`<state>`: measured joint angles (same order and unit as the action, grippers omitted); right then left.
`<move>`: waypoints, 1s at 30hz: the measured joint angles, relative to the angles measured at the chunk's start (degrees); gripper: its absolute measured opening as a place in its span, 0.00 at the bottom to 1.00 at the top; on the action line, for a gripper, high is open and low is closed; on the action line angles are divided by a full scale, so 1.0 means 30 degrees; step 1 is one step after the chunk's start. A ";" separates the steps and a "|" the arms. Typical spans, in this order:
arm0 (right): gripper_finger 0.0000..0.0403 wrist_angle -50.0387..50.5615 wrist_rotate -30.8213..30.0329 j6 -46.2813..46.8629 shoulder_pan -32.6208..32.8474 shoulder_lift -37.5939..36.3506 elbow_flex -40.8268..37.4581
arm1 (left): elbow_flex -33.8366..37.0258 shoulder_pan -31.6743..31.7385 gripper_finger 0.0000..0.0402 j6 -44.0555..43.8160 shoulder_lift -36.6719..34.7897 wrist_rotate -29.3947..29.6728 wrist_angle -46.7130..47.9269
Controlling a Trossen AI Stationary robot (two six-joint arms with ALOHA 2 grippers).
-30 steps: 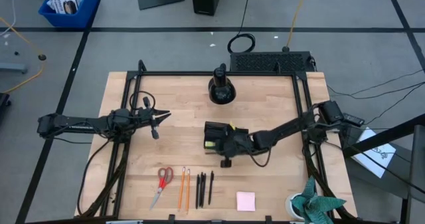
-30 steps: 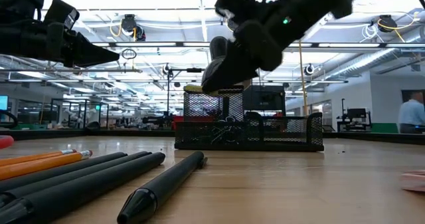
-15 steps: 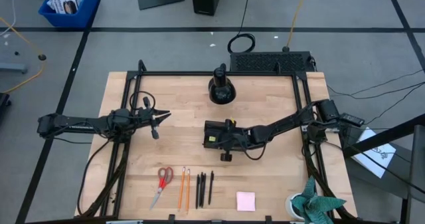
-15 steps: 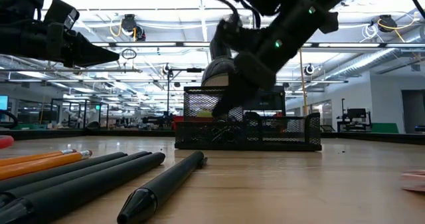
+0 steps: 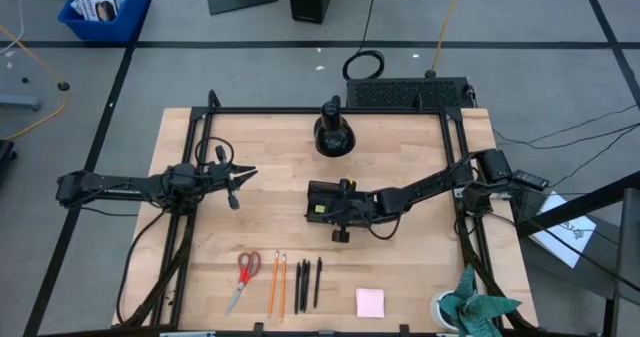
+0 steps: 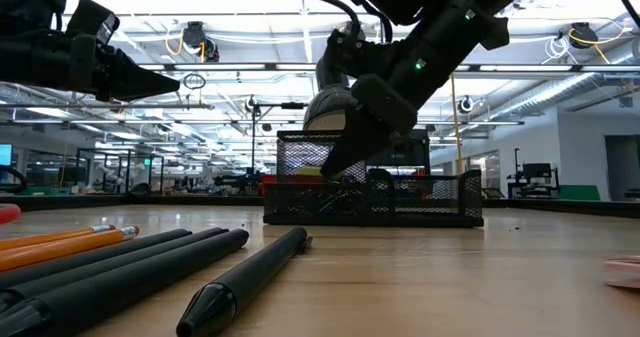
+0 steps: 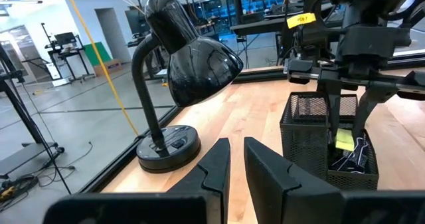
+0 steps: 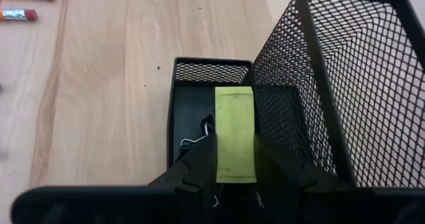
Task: Pick and place office supplies into organizer
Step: Put the yellow eraser into the black desk organizer, then put the yellow pencil into the black desk organizer
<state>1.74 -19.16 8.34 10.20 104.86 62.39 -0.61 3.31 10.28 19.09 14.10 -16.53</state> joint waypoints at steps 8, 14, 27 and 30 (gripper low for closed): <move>0.32 -0.0025 0.0021 0.0470 0.0000 0.0000 0.0000 | -0.0003 0.0000 0.13 0.0000 0.0000 0.0003 0.0000; 0.34 -0.0222 -0.0022 0.0013 0.0031 -0.0165 0.0000 | -0.0003 0.0000 0.13 -0.0007 0.0001 0.0003 0.0000; 0.27 -0.1541 -0.0503 -0.1727 0.2055 -0.3683 0.0000 | 0.0003 -0.0002 0.13 -0.0007 0.0006 -0.0003 0.0007; 0.17 -0.1253 -0.1771 -0.2114 0.3431 -0.4116 0.0000 | 0.0002 -0.0004 0.13 -0.0007 0.0004 0.0000 0.0007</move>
<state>-2.02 -24.47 2.00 20.49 92.51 62.39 -0.61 3.30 10.26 19.10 14.10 -16.51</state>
